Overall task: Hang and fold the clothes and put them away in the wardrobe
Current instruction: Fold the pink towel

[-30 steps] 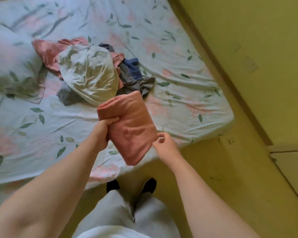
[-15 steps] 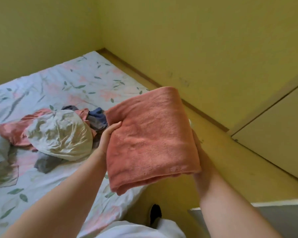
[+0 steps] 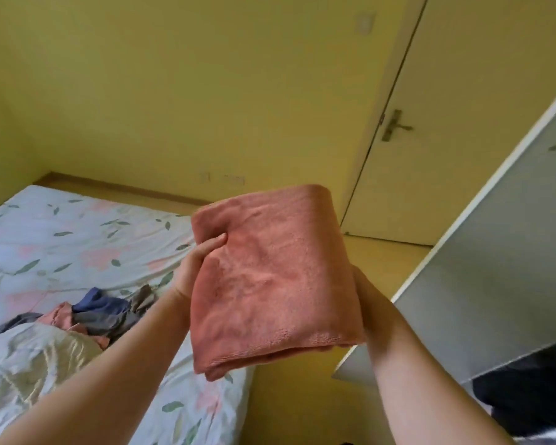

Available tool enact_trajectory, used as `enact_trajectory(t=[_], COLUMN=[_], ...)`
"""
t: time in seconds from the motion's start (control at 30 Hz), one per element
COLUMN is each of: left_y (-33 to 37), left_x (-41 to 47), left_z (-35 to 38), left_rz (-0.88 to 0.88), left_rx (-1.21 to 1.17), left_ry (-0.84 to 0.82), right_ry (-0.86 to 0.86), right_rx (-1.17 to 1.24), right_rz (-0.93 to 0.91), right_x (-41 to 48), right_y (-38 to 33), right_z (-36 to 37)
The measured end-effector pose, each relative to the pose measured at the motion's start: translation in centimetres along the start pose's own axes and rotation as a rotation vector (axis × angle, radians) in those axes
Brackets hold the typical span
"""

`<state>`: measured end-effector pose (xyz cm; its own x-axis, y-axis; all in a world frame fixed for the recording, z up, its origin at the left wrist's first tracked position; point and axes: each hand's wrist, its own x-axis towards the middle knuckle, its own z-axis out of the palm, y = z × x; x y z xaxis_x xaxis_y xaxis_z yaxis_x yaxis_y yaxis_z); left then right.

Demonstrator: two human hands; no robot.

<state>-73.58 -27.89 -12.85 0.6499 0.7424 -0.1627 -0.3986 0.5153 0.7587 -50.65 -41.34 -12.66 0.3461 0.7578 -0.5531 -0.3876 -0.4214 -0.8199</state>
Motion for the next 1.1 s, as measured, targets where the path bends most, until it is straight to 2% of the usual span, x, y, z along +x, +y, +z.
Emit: enact_trajectory(t=[0.1,0.2,0.27,0.33,0.4,0.5,0.73,0.93,1.1], left_y=[1.3,1.6,0.8,-0.8,-2.8,-6.4,-12.1,-13.2,-10.5], left_x=[1.9,3.9,4.9,5.6,6.0,5.9,3.9,1.2,-1.9], left_z=[3.2,7.6,11.0,14.6,18.0,22.8,31.7,40.3,50.5], left_rz=[-0.097,-0.166,-0.051,0.047,0.129,0.223,0.329,0.406,0.338], left_rx=[0.137,0.457,0.787,1.113,1.4,1.611,1.614,1.406,1.183], left_ry=[-0.109,-0.226,-0.302,-0.351,-0.468,-0.686,-1.103,-1.317,-1.456], right_ry=[0.101,0.297,0.357,0.294,0.228,0.235,0.284,0.511,0.801], right_rx=[-0.135,-0.357,-0.504,-0.67,-0.85,-0.921,-0.707,-0.654,-0.567], right_rz=[-0.125,-0.198,-0.279,-0.342,-0.406,-0.426,-0.372,-0.399,-0.569], right_x=[-1.2,-3.4,-5.5,-7.7,-10.0,-12.9,-19.7,-27.8,-36.6], right_y=[-1.8,-2.4,-3.1,-3.2,-3.5,-3.4,-0.6,-2.1,-7.3], right_z=[-3.3,-7.2,-10.0,-12.2,-13.5,-15.3,-20.6,-24.7,-27.0])
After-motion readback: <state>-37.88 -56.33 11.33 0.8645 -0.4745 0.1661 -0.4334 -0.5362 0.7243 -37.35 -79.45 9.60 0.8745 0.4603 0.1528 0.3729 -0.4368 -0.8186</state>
